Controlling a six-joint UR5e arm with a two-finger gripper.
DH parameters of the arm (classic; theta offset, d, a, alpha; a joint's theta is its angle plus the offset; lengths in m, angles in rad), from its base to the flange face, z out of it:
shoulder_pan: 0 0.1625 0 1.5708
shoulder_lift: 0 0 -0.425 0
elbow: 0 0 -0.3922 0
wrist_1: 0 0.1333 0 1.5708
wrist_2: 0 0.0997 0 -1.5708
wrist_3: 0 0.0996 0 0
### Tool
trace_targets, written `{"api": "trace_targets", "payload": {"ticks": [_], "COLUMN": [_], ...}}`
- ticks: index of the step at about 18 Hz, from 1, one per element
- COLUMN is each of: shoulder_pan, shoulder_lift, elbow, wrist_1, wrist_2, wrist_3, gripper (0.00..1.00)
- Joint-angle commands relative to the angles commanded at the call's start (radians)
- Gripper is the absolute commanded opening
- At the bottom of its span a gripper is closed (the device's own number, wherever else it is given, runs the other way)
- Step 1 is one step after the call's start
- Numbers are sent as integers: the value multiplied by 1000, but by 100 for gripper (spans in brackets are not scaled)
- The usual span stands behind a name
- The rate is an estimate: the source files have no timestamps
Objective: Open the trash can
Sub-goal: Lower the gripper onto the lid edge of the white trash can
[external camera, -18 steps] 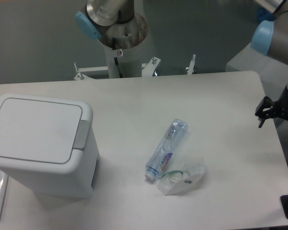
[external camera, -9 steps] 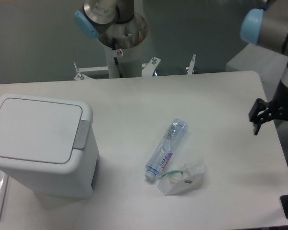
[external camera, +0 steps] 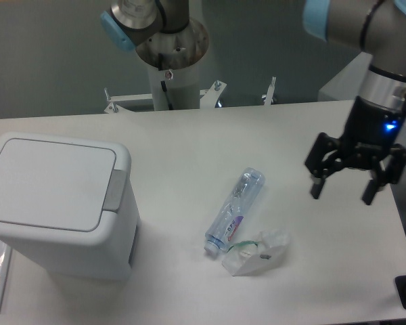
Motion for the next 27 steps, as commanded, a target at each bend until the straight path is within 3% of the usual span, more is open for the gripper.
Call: {"api": "trace_targets", "payload": {"ticks": [6,11,15,19,23,27], "shoulder_pan": [-112,-169,-218,-296,-319,-330], "shoulder_lift": [18,72,80,86,112,115], "elbow": [-32,-77,-81,-112,-176,-189], "wrist_1": [0,2,-2,0,6,5], "wrist_2": [6,6,11,93,112,115], "wrist_3": [-84,-166,-213,-229,-223,-224], "gripper": [100,100,100,100,100,100]}}
